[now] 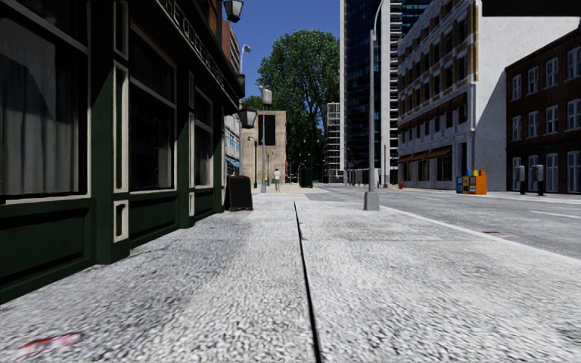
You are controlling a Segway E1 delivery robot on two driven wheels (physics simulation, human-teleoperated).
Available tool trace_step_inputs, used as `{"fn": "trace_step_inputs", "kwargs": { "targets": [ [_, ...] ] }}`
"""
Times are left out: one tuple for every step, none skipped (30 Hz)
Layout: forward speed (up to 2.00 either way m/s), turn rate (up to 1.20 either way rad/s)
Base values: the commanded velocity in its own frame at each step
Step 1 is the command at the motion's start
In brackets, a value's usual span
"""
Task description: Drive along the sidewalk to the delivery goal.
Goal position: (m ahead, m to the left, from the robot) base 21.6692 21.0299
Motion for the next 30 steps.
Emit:
{"fn": "trace_step_inputs", "kwargs": {
  "targets": [
    [2.00, 0.00],
    [2.00, 0.00],
    [2.00, 0.00],
    [2.00, 0.00],
    [2.00, 0.00],
    [2.00, 0.00],
    [2.00, 0.00],
    [2.00, 0.00],
    [2.00, 0.00],
    [2.00, 0.00],
    [2.00, 0.00],
    [2.00, 0.00],
    [2.00, 0.00],
    [2.00, 0.00],
    [2.00, 0.00],
    [2.00, 0.00],
    [2.00, 0.00],
    [2.00, 0.00],
    [2.00, 0.00],
    [2.00, 0.00],
    [2.00, 0.00],
    [2.00, 0.00],
    [2.00, 0.00],
    [2.00, 0.00],
    [2.00, 0.00],
    [2.00, 0.00],
    [2.00, 0.00],
    [2.00, 0.00],
    [2.00, 0.00],
    [2.00, 0.00]
  ]
}}
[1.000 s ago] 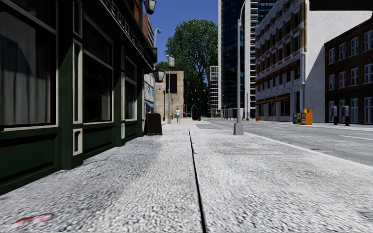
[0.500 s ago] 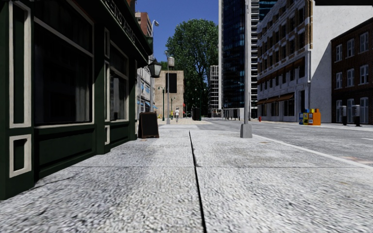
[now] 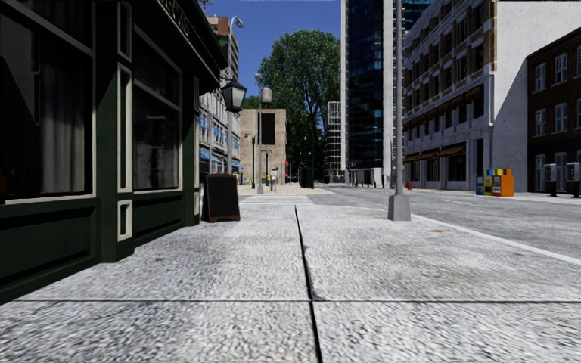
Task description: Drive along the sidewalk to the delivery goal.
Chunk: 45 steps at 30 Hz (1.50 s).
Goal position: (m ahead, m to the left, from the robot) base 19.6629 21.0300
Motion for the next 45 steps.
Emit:
{"fn": "trace_step_inputs", "kwargs": {
  "targets": [
    [2.00, 0.00],
    [2.00, 0.00],
    [2.00, 0.00],
    [2.00, 0.00],
    [2.00, 0.00],
    [2.00, 0.00],
    [2.00, 0.00],
    [2.00, 0.00],
    [2.00, 0.00],
    [2.00, 0.00],
    [2.00, 0.00],
    [2.00, 0.00],
    [2.00, 0.00],
    [2.00, 0.00],
    [2.00, 0.00],
    [2.00, 0.00],
    [2.00, 0.00],
    [2.00, 0.00],
    [2.00, 0.00],
    [2.00, 0.00],
    [2.00, 0.00],
    [2.00, 0.00],
    [2.00, 0.00],
    [2.00, 0.00],
    [2.00, 0.00],
    [2.00, 0.00],
    [2.00, 0.00],
    [2.00, 0.00],
    [2.00, 0.00],
    [2.00, 0.00],
    [2.00, 0.00],
    [2.00, 0.00],
    [2.00, 0.00],
    [2.00, 0.00],
    [2.00, 0.00],
    [2.00, 0.00],
    [2.00, 0.00],
    [2.00, 0.00],
    [2.00, 0.00],
    [2.00, 0.00],
    [2.00, 0.00],
    [2.00, 0.00],
    [2.00, 0.00],
    [2.00, 0.00],
    [2.00, 0.00]
  ]
}}
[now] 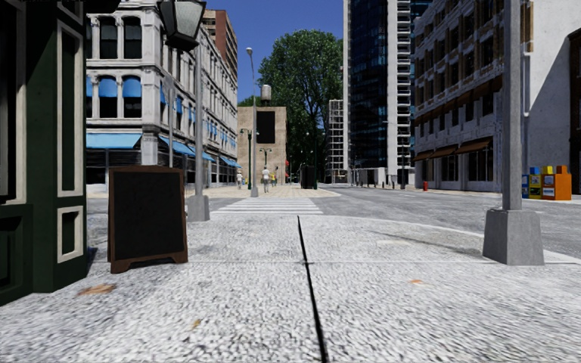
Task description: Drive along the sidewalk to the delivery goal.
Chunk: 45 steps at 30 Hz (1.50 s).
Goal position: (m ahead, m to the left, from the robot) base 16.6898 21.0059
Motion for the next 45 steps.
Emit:
{"fn": "trace_step_inputs", "kwargs": {
  "targets": [
    [2.00, 0.00],
    [2.00, 0.00],
    [2.00, 0.00],
    [2.00, 0.00],
    [2.00, 0.00],
    [2.00, 0.00],
    [2.00, 0.00],
    [2.00, 0.00],
    [2.00, 0.00],
    [2.00, 0.00],
    [2.00, 0.00],
    [2.00, 0.00],
    [2.00, 0.00],
    [2.00, 0.00],
    [2.00, 0.00],
    [2.00, 0.00],
    [2.00, 0.02],
    [2.00, 0.07],
    [2.00, 0.07],
    [2.00, 0.18],
    [2.00, 0.23],
    [2.00, 0.23],
    [2.00, 0.24],
    [2.00, 0.25],
    [2.00, 0.25],
    [2.00, 0.25],
    [2.00, 0.23],
    [2.00, 0.12],
    [2.00, 0.00],
    [2.00, 0.00],
    [2.00, 0.00],
    [2.00, 0.00],
    [2.00, 0.00],
    [2.00, 0.00],
    [2.00, 0.00],
    [2.00, 0.00],
    [2.00, 0.00],
    [2.00, 0.00],
    [2.00, 0.00],
    [2.00, 0.00],
    [2.00, 0.00],
    [2.00, 0.00],
    [2.00, 0.21],
    [2.00, 0.21],
    [2.00, 0.21]
  ]
}}
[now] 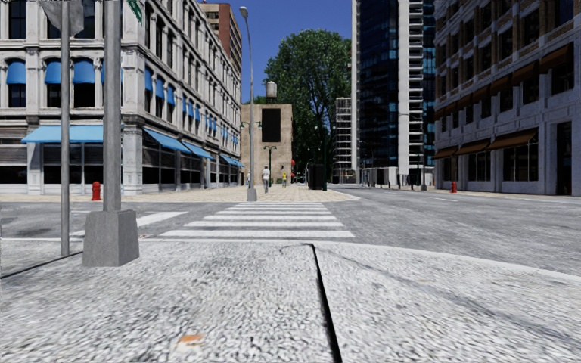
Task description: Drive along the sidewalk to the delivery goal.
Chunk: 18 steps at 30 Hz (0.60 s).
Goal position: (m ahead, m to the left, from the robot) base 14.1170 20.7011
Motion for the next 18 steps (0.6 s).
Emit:
{"fn": "trace_step_inputs", "kwargs": {
  "targets": [
    [2.00, 0.21],
    [2.00, 0.21],
    [2.00, 0.21],
    [2.00, 0.19],
    [2.00, 0.15],
    [2.00, 0.12],
    [2.00, 0.12],
    [2.00, 0.00],
    [2.00, 0.00],
    [2.00, 0.00],
    [2.00, 0.00],
    [2.00, 0.00],
    [2.00, 0.00],
    [2.00, 0.00],
    [2.00, 0.00],
    [2.00, 0.00],
    [2.00, 0.00],
    [2.00, 0.08]
  ]
}}
